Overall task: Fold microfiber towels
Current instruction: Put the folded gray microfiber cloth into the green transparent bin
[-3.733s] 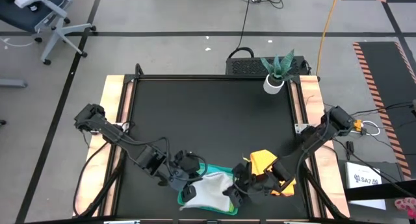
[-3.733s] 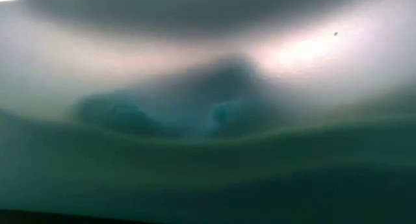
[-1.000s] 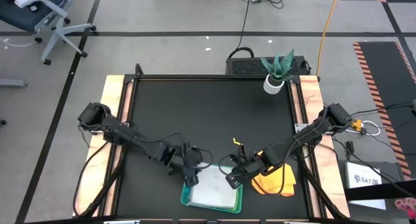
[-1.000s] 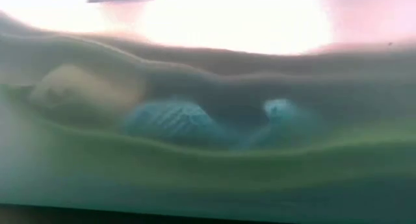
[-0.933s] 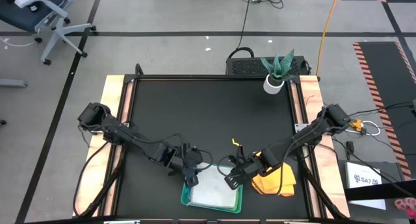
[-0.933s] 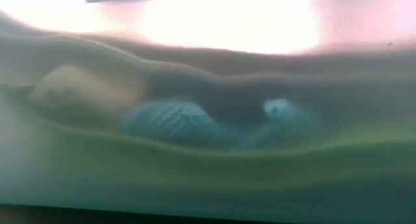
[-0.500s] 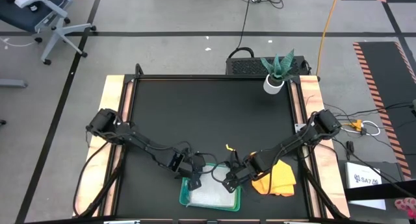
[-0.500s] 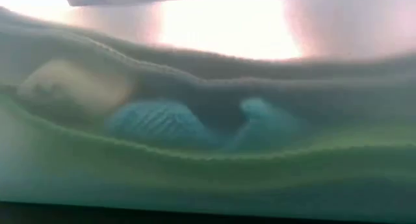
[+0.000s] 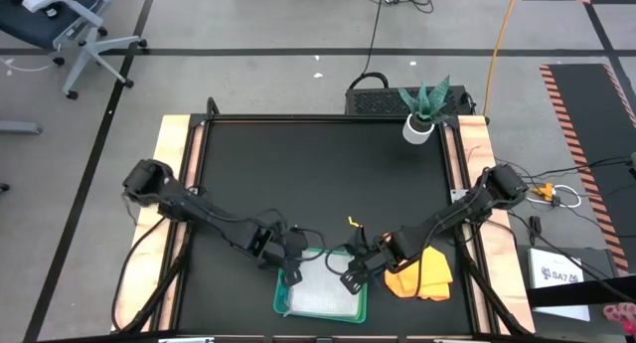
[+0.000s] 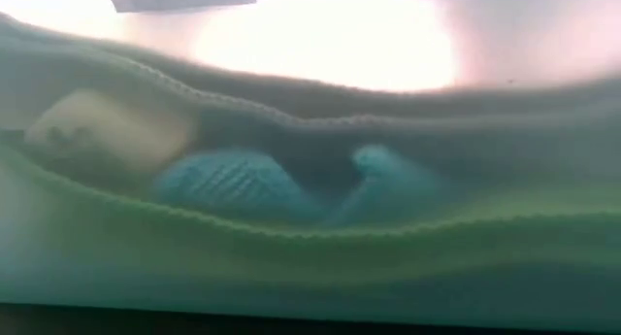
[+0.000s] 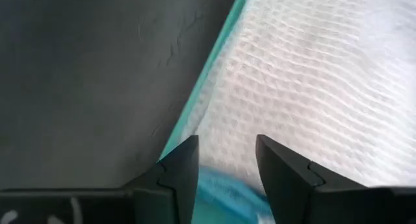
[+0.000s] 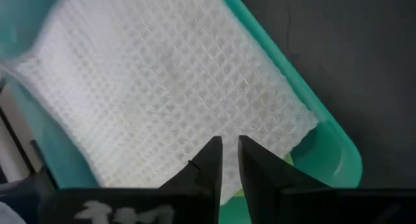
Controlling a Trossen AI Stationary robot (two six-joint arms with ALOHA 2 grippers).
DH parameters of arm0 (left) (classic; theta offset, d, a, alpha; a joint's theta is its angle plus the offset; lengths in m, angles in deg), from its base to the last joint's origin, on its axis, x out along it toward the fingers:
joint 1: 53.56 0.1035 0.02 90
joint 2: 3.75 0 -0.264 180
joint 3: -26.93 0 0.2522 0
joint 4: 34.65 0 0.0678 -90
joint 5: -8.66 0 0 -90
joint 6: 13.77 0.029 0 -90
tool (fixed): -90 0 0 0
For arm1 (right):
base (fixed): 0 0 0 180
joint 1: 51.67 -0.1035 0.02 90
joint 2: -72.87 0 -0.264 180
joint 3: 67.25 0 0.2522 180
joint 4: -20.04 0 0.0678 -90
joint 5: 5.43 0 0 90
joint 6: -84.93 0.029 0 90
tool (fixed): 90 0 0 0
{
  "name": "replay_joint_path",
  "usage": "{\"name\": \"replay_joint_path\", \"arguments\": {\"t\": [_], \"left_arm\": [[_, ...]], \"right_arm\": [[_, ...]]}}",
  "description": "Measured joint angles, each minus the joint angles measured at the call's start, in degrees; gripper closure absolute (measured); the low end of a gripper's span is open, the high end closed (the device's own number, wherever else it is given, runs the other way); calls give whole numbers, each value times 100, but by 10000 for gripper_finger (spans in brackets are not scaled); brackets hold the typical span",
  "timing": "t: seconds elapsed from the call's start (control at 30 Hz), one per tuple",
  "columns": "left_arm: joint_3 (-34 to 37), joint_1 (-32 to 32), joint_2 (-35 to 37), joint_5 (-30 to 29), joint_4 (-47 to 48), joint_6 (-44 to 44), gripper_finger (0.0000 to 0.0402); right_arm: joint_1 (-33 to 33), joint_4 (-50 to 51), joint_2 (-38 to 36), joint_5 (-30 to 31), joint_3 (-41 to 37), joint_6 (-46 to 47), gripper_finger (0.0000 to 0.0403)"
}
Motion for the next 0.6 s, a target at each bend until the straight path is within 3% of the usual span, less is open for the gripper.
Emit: {"name": "replay_joint_path", "arguments": {"t": [0.2, 0.6], "left_arm": [[-5, -189, 449, -254, 319, -38, 248], [-9, -105, 119, -797, 552, -123, 248]], "right_arm": [[49, 18, -170, 313, 2, -128, 363], [526, 321, -90, 303, 0, -802, 363]]}}
